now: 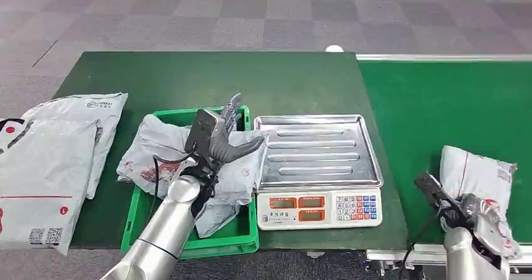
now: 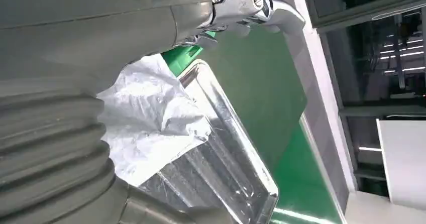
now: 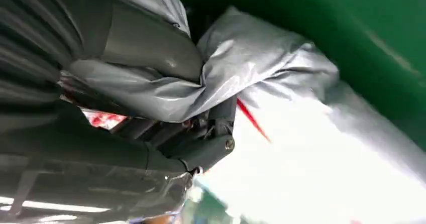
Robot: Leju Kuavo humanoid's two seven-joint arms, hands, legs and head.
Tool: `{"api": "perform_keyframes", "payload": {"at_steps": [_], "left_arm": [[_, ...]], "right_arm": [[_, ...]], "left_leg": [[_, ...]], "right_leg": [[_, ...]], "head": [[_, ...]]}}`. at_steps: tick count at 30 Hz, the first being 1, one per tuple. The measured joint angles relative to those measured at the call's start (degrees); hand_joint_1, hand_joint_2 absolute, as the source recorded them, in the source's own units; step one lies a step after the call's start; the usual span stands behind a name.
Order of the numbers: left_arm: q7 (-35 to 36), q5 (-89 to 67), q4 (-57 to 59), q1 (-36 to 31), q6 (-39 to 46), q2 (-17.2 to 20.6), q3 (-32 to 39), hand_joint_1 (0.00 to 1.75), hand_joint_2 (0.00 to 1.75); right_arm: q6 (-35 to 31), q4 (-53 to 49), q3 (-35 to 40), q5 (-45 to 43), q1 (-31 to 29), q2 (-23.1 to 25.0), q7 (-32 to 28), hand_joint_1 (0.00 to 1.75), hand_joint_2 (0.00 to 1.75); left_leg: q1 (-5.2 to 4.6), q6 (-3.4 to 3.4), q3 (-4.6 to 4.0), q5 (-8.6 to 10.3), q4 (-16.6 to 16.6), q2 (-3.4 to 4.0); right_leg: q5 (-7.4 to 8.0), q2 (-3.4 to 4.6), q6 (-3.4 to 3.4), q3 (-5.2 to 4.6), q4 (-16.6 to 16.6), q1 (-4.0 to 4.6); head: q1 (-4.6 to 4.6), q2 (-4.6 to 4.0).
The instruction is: Moved the parcel from conveyor to table for the left to box.
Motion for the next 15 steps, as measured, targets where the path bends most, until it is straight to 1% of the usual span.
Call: {"api": "perform_keyframes", "payload": {"at_steps": [2, 5, 6, 9, 15], "left_arm": [[-0.2, -0.5, -0.4, 0.3, 0.0, 0.0, 0.3, 0.00, 1.75], [-0.5, -0.7, -0.8, 0.6, 0.0, 0.0, 0.6, 0.00, 1.75], [-0.6, -0.7, -0.9, 0.7, 0.0, 0.0, 0.8, 0.00, 1.75], [-0.8, -0.8, -1.3, 0.8, 0.0, 0.2, 1.3, 0.00, 1.75], [-1.0, -0.8, -2.1, 1.2, 0.0, 0.7, 1.4, 0.00, 1.75]], "right_arm": [[-1.7, -4.0, 0.8, -1.6, -0.1, 1.6, -1.9, 1.75, 1.75], [-2.3, -8.8, 2.6, -2.8, -0.3, 2.9, -1.8, 1.75, 1.75], [-3.0, -10.0, 3.1, -3.8, -0.3, 3.2, -2.6, 1.75, 1.75], [-5.7, -13.4, 5.3, -7.0, -0.3, 3.3, -5.4, 1.75, 1.75], [-6.5, -18.0, 9.1, -8.8, -0.5, 3.3, -5.6, 1.75, 1.75]], "left_leg": [[0.00, -0.01, 0.00, 0.01, 0.0, 0.00], [0.00, -0.02, -0.02, 0.03, 0.0, -0.10], [0.00, -0.02, -0.04, 0.03, 0.0, -0.12], [-0.01, -0.02, -0.07, 0.03, 0.0, -0.07], [-0.01, -0.02, -0.08, 0.02, 0.0, -0.09]], "right_leg": [[0.00, 0.02, 0.00, -0.04, 0.0, 0.00], [-0.01, -0.12, 0.00, -0.04, 0.0, 0.00], [-0.01, -0.15, 0.00, -0.04, 0.0, 0.00], [-0.01, -0.07, -0.01, -0.08, 0.0, -0.01], [-0.01, -0.11, 0.00, -0.10, 0.0, -0.01]], "head": [[0.00, 0.00], [0.00, 0.00], [0.00, 0.00], [0.00, 0.00], [0.00, 0.00]]}}
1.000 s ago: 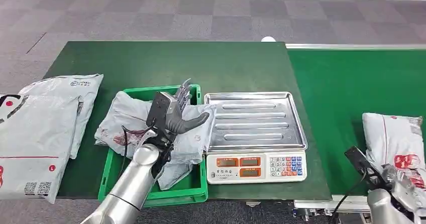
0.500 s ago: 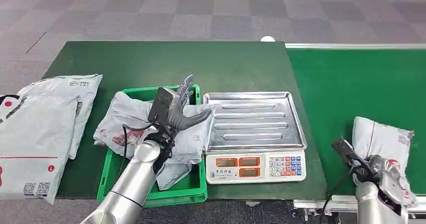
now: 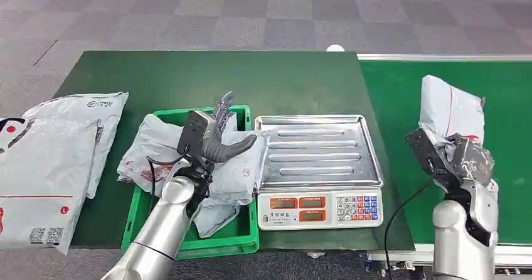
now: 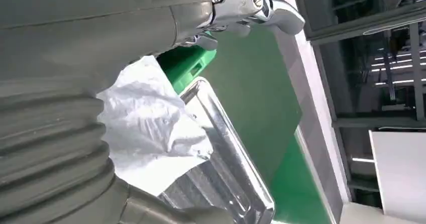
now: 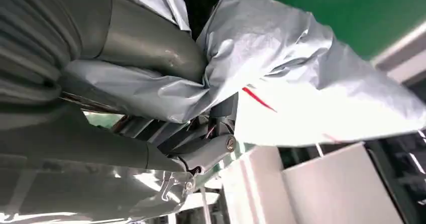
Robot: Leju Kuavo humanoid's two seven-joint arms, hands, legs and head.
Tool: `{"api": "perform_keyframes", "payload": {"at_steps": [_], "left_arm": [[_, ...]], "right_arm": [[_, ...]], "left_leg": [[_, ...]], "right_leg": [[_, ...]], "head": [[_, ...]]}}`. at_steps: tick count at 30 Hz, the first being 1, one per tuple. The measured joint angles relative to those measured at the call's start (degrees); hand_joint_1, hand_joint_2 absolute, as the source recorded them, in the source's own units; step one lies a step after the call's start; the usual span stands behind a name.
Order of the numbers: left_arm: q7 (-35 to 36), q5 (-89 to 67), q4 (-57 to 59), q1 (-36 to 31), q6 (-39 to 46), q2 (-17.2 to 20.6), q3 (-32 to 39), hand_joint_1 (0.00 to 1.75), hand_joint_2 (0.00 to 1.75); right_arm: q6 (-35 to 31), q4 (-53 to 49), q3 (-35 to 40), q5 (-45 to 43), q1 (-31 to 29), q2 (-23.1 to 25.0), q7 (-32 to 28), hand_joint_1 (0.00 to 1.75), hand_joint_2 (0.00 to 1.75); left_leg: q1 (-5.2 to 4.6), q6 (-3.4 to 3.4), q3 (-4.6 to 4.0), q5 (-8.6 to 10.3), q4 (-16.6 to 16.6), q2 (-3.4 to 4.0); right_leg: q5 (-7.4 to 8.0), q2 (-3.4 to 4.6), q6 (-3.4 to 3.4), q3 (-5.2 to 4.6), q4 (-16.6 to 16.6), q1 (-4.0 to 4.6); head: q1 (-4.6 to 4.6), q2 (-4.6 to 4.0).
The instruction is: Moved the parcel from conveyor to table for the left to box.
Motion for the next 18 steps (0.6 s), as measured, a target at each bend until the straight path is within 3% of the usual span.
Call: {"api": "perform_keyframes", "payload": {"at_steps": [4, 9, 18], "left_arm": [[-0.7, 0.8, -0.2, 0.2, 0.4, 0.4, 0.0, 0.00, 1.75], [-2.1, 3.4, -0.2, 0.3, 1.7, 1.7, 0.0, 0.00, 1.75], [-3.3, 4.6, 0.8, 0.0, 2.2, 3.0, 0.0, 0.00, 1.75]], "right_arm": [[-3.6, -0.3, 2.2, -4.7, -0.8, -2.1, -1.9, 1.75, 1.75], [-3.9, 5.0, 9.3, -15.2, -8.9, -8.4, -4.5, 1.75, 1.75], [-5.3, 9.7, 25.3, -20.2, -11.4, -9.5, -5.0, 1.75, 1.75]], "left_leg": [[-0.05, 0.00, -0.15, 0.01, 0.0, 0.01], [-0.07, 0.02, -0.07, 0.03, 0.0, 0.12], [0.03, -0.04, -0.09, 0.10, 0.0, 0.03]], "right_leg": [[0.01, 0.01, 0.00, -0.03, 0.0, -0.05], [0.08, 0.16, 0.03, -0.09, 0.0, -0.06], [0.06, 0.06, -0.05, -0.14, 0.1, 0.03]], "head": [[0.00, 0.00], [0.00, 0.00], [0.00, 0.00]]}}
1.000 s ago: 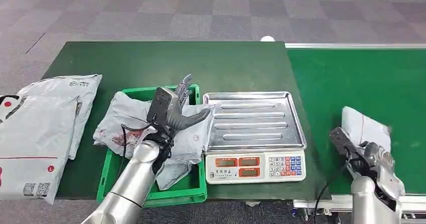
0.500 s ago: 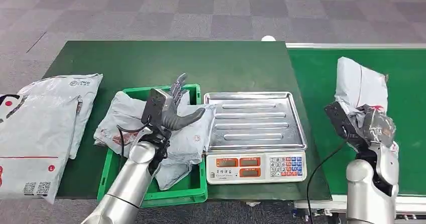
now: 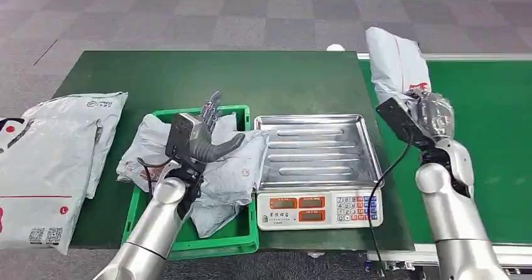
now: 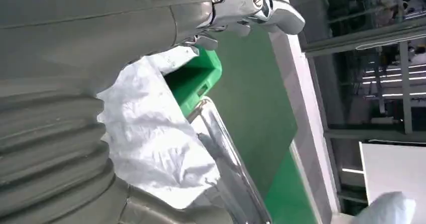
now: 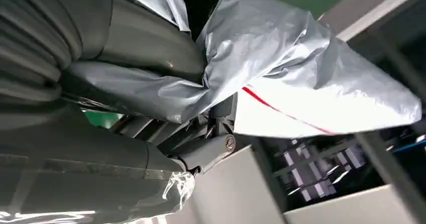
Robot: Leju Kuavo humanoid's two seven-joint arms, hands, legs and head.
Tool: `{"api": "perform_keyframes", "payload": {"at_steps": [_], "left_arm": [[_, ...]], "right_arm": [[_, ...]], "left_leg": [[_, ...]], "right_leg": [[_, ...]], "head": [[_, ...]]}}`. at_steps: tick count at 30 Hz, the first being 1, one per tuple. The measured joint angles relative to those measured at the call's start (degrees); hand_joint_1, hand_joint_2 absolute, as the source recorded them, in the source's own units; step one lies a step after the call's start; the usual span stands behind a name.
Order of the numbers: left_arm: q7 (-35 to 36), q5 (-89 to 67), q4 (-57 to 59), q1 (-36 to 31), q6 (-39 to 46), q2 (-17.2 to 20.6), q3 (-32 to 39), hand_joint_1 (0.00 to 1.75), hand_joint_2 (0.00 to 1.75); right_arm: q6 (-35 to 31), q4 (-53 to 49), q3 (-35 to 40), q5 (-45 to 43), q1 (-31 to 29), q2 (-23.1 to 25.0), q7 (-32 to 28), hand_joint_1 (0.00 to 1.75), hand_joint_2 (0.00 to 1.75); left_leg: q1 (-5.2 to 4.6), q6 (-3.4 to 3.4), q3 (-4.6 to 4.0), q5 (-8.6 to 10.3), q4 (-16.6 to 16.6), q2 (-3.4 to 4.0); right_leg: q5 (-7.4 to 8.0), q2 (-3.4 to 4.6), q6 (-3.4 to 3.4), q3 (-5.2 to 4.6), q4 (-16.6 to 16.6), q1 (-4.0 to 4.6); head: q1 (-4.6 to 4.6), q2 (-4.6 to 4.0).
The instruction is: Moved the parcel from conveyor to table for the left to box.
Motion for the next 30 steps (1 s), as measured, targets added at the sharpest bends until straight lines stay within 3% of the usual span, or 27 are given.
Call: {"api": "perform_keyframes", "payload": {"at_steps": [8, 15, 16, 30], "left_arm": [[-0.7, 1.1, 1.6, -1.2, 0.3, 0.6, -0.2, 0.00, 1.75], [-1.2, 1.1, 2.8, -2.1, 0.4, 0.7, -0.6, 0.00, 1.75], [-1.2, 1.1, 2.9, -2.4, 0.4, 0.7, -0.6, 0.00, 1.75], [-2.4, 1.1, 4.7, -3.1, 0.2, 1.2, -0.7, 0.00, 1.75]], "right_arm": [[-3.0, -3.6, 14.8, 6.7, 5.9, 1.8, 2.9, 1.75, 1.75], [-2.1, -8.8, 21.0, 8.7, 9.9, 2.8, 4.0, 1.75, 1.75], [-2.0, -9.3, 21.4, 8.8, 10.4, 2.9, 4.0, 0.00, 1.75], [-4.0, -12.9, 21.6, 6.8, 13.8, 3.0, 4.8, 0.00, 1.75]], "left_leg": [[0.01, -0.06, -0.01, -0.04, 0.0, 0.04], [0.01, -0.06, -0.04, -0.04, 0.0, 0.04], [0.01, -0.06, -0.04, -0.04, 0.0, 0.04], [0.01, -0.06, -0.03, -0.04, 0.0, 0.08]], "right_leg": [[-0.06, 0.07, -0.03, -0.08, 0.0, 0.01], [-0.07, 0.06, -0.04, -0.11, 0.0, 0.01], [-0.07, 0.06, -0.04, -0.10, 0.0, 0.01], [-0.06, 0.10, -0.05, -0.12, 0.0, 0.01]], "head": [[0.00, 0.00], [0.00, 0.00], [0.00, 0.00], [0.00, 0.00]]}}
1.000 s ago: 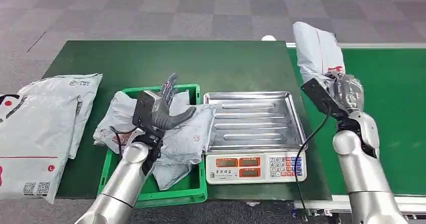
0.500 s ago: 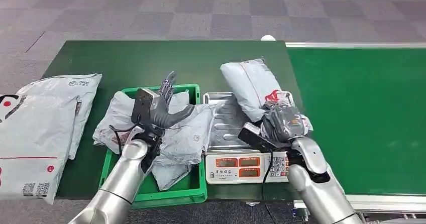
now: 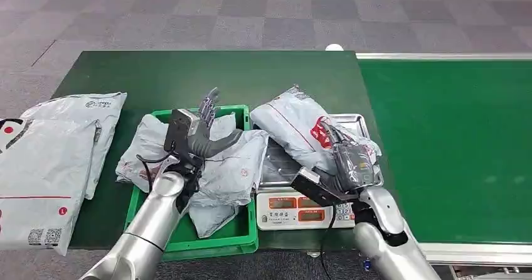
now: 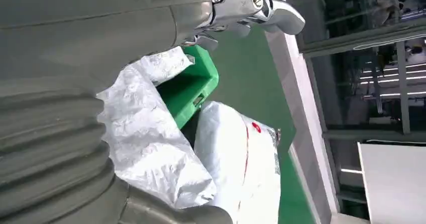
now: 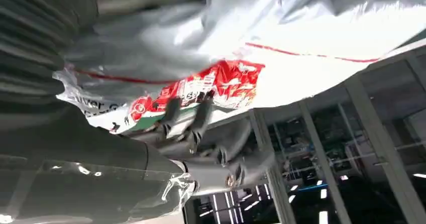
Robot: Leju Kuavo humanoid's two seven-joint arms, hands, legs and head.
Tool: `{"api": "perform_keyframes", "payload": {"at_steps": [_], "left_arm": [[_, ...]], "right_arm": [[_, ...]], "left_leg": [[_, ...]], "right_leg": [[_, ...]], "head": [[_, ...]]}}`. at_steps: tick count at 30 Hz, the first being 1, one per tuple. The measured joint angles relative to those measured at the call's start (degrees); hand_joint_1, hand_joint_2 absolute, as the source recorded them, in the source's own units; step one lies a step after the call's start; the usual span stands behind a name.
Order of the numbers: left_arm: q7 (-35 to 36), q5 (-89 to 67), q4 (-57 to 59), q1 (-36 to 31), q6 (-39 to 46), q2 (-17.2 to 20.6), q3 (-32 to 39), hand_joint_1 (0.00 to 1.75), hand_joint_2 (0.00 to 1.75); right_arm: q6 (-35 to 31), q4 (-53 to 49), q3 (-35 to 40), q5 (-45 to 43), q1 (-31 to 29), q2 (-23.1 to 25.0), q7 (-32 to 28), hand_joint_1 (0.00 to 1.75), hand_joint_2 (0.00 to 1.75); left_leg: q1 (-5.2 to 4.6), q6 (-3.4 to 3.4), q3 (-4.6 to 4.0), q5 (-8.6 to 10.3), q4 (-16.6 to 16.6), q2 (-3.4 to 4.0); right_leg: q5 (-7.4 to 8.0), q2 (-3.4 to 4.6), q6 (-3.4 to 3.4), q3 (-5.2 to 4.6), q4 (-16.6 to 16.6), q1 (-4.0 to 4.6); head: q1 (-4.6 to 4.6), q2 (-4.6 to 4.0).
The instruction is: Moved the parcel from conveyor to table for the left to box.
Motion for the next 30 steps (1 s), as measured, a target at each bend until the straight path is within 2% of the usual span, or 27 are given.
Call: {"api": "perform_keyframes", "payload": {"at_steps": [6, 11, 16, 22, 27, 29, 30], "left_arm": [[0.0, -0.1, 0.0, 0.0, 0.2, 0.2, 0.0, 0.00, 1.75], [-0.6, 0.6, 0.1, -0.4, 0.3, 0.8, 0.0, 0.00, 1.75], [-0.9, 0.9, 0.5, -0.9, 0.3, 1.2, -0.6, 0.00, 1.75], [-1.8, 2.1, 2.5, -3.1, 2.0, 1.4, -2.7, 0.00, 1.75], [-1.8, 2.3, 2.7, -3.5, 2.2, 1.4, -2.9, 0.00, 1.75], [-1.8, 3.2, 3.4, -4.6, 3.0, 1.3, -3.9, 0.00, 1.75], [-1.6, 4.0, 5.0, -7.2, 4.2, 0.9, -6.3, 0.00, 1.75]], "right_arm": [[2.8, 3.5, -2.0, -6.5, -2.9, 0.0, -1.7, 0.00, 1.75], [10.0, 9.1, -6.1, -23.6, -7.0, 0.0, -11.9, 0.00, 1.75], [12.1, 11.7, -7.8, -26.5, -8.3, 0.0, -13.4, 0.00, 1.75], [23.1, 18.5, -12.1, -49.3, -12.0, -0.1, -20.5, 0.00, 1.75], [23.4, 19.6, -12.4, -50.7, -12.9, -0.1, -20.7, 0.00, 1.75], [24.6, 24.1, -13.4, -55.2, -16.0, -0.3, -21.3, 0.00, 1.75], [27.1, 33.0, -14.4, -61.4, -21.8, -0.4, -22.4, 0.00, 1.75]], "left_leg": [[0.00, 0.00, 0.00, 0.02, 0.0, 0.00], [-0.01, -0.01, 0.00, 0.09, 0.0, 0.00], [0.00, -0.01, 0.00, 0.08, 0.0, 0.00], [-0.01, -0.01, -0.04, 0.10, 0.0, -0.01], [-0.01, -0.01, -0.05, 0.11, 0.0, -0.01], [-0.02, -0.01, -0.04, 0.15, 0.0, 0.01], [-0.02, 0.04, -0.04, 0.21, 0.1, 0.04]], "right_leg": [[0.06, 0.02, -0.03, 0.01, 0.0, -0.01], [0.10, 0.00, -0.01, 0.01, 0.0, 0.00], [0.10, 0.00, -0.01, -0.01, 0.0, 0.00], [0.13, -0.01, 0.02, -0.03, 0.0, -0.01], [0.16, -0.01, 0.00, -0.03, 0.0, -0.02], [0.22, 0.02, 0.01, -0.04, 0.0, -0.02], [0.31, 0.03, 0.04, -0.04, 0.0, -0.02]], "head": [[0.00, 0.00], [0.00, 0.00], [0.00, 0.00], [0.00, 0.00], [0.00, 0.00], [0.00, 0.00], [0.00, 0.00]]}}
